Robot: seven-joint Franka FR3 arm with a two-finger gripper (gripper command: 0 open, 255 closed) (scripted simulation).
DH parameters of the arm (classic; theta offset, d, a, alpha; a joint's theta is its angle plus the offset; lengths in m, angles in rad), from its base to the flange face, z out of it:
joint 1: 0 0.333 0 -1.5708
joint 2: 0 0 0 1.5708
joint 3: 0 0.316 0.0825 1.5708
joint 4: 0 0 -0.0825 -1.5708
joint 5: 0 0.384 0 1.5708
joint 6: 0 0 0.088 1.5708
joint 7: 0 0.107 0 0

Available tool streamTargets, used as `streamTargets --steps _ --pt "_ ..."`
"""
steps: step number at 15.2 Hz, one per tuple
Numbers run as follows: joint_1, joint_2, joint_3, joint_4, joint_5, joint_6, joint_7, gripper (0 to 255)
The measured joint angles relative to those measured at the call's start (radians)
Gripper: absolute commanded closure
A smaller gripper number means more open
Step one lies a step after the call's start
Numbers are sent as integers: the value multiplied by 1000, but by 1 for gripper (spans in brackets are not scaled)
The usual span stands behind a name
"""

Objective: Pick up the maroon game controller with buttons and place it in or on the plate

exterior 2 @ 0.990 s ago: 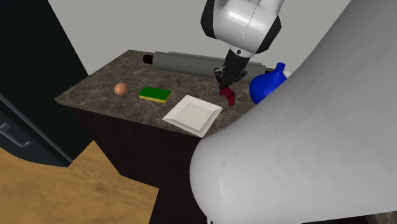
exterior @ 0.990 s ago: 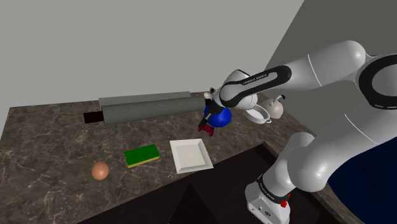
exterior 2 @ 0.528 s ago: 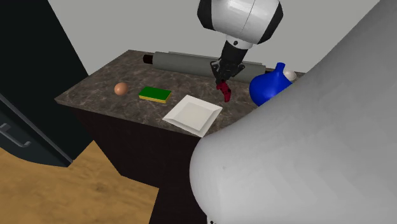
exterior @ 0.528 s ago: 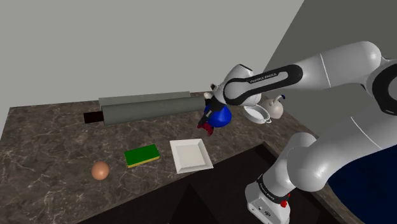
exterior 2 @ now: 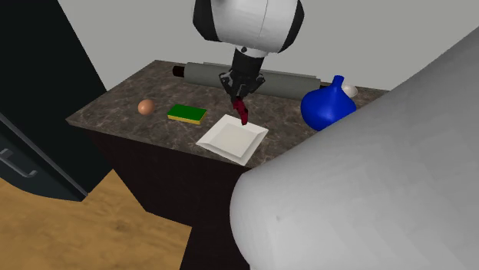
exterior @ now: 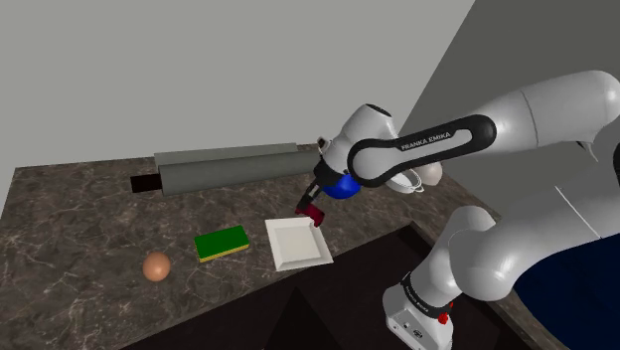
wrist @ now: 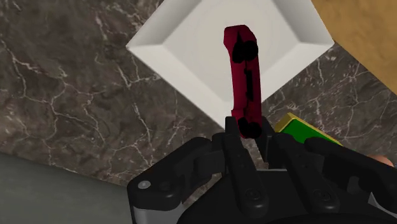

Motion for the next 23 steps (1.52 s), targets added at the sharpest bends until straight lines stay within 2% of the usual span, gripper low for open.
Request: streamTargets --steps 2,5,12,18,23 --pt "29 8 51 -3 14 23 65 255" --pt "48 35 61 -21 37 70 68 255" --pt "97 143 37 -38 118 194 -1 255" --pt "156 241 6 -37 238 287 -103 255" --pt "161 250 2 -36 253 296 -117 255"
